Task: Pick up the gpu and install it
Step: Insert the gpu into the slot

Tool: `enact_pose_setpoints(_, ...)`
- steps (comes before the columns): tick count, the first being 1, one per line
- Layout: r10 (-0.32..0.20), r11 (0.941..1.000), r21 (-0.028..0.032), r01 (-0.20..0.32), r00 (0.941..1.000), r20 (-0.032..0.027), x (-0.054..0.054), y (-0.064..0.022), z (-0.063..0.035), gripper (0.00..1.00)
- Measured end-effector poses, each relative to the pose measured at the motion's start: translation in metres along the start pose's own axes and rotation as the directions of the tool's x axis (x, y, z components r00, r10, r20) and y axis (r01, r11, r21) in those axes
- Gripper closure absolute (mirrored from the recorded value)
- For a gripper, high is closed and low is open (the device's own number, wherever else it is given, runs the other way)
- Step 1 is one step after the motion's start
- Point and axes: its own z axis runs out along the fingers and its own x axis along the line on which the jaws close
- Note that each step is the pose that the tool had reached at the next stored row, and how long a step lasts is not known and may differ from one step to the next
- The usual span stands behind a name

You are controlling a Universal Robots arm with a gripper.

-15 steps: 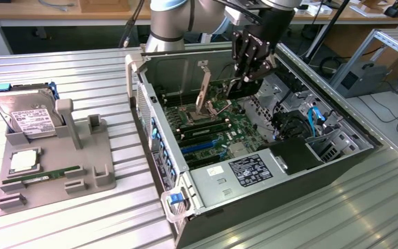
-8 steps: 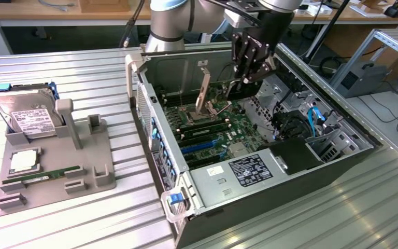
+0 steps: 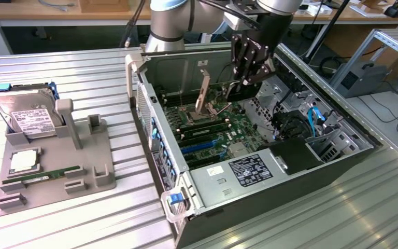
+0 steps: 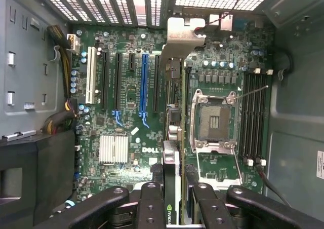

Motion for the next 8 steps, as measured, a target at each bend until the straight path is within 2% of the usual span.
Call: enact_pose_setpoints(8, 0.000, 1.0000, 0.0000, 0.000, 1.0000, 0.0001, 0.0005, 0.0001, 0.0034, 0.73)
